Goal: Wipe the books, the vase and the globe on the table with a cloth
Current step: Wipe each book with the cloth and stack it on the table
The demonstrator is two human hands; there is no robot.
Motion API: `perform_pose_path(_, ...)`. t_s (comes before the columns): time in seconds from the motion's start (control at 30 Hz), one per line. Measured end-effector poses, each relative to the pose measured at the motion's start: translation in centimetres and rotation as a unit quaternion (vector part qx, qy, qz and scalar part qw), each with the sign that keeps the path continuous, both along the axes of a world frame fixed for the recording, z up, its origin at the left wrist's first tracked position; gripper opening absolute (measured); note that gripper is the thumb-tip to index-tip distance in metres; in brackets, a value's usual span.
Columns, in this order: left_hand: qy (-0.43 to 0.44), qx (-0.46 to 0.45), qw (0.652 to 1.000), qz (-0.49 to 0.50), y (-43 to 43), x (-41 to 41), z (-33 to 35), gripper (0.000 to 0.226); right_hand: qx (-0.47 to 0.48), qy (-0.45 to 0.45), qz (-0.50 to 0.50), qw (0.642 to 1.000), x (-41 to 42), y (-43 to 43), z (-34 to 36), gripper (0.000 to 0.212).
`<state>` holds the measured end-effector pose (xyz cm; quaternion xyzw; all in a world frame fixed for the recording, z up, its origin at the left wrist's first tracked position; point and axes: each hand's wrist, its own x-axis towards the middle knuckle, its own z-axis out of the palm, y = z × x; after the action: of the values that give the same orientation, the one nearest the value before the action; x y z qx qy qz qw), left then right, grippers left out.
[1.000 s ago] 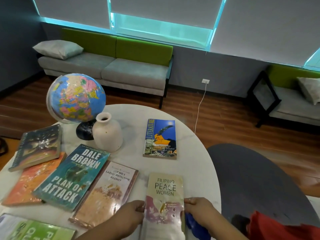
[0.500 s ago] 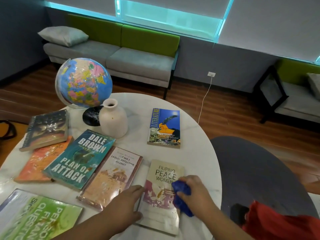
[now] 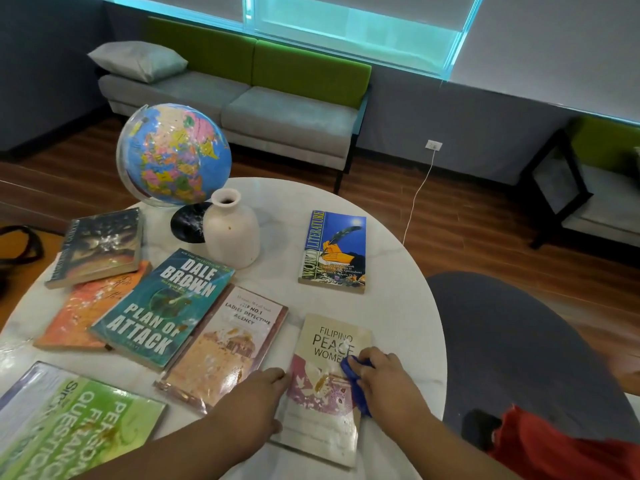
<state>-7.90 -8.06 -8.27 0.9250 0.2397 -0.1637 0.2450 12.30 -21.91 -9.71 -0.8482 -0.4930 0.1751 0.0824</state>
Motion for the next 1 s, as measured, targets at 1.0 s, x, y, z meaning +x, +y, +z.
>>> perform_pose_path(1.0, -0.002, 0.001, 1.0, 0.0, 0.1, 0.0, -0.2, 0.08, -0.069, -0.072, 0.064, 0.993, 2.6, 2.8, 1.0, 0.033)
